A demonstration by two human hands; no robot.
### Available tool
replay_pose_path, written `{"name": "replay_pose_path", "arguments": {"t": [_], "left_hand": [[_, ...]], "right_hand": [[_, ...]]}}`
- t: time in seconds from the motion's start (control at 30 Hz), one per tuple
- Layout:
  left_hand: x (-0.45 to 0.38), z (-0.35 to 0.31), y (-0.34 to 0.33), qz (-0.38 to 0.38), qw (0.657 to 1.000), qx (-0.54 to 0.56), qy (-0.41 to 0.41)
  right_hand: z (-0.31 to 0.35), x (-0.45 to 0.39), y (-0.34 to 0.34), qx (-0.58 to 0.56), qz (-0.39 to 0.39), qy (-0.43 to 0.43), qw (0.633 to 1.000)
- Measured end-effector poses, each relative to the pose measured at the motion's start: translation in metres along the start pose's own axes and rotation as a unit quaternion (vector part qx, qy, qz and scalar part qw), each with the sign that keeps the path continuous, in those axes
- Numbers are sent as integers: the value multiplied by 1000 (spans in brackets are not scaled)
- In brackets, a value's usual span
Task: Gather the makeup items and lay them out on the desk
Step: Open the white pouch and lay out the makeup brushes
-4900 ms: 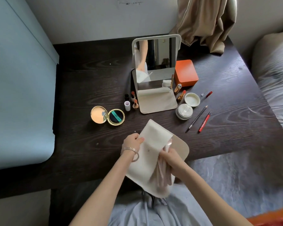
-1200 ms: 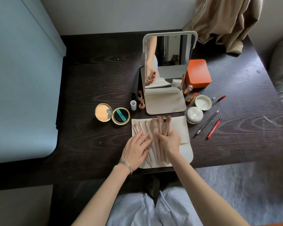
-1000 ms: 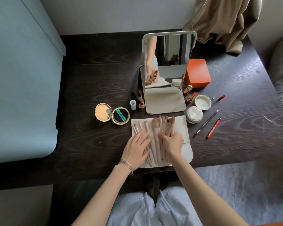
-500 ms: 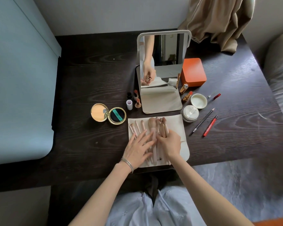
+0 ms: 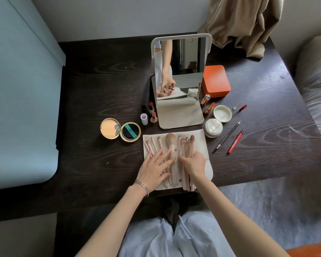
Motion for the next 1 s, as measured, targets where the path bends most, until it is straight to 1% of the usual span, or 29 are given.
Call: {"name": "replay_pose_path", "arguments": {"t": [0.13, 0.3, 0.4, 0.53, 0.63, 0.8, 0.9, 1.0], "left_hand": [[1, 0, 4, -1, 1000, -1, 3], [3, -1, 4, -7, 1000, 19, 6], [3, -3, 4, -9, 1000, 21, 5], [2, -7, 7, -20, 1000, 16, 1], [0, -16, 7, -15, 999, -9, -32], [-5, -29, 5, 13, 998, -44, -53], [-7, -34, 7, 15, 998, -43, -51], [-10, -38, 7, 20, 997, -44, -52]], "right_hand": [[3, 1, -2, -15, -11, 12, 1000], [5, 3, 1, -65, 12, 29, 997], [5, 2, 9, -97, -3, 24, 995], [1, -4, 12, -65, -22, -1, 998], [-2, -5, 12, -45, -34, -14, 998], [-1, -2, 13, -47, -56, 5, 997], [-3, 0, 14, -71, -65, -1, 995], [-3, 2, 16, -64, -62, -3, 996]]}}
Point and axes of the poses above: each hand's wrist, its own x-axis away from the middle knuckle, its own y-axis out of the back of the hand, z = x × y, the point moved 5 cm from there along -x, towards the middle knuckle, and after that the axes turned 3 degrees about y, right-handed, at the moved point
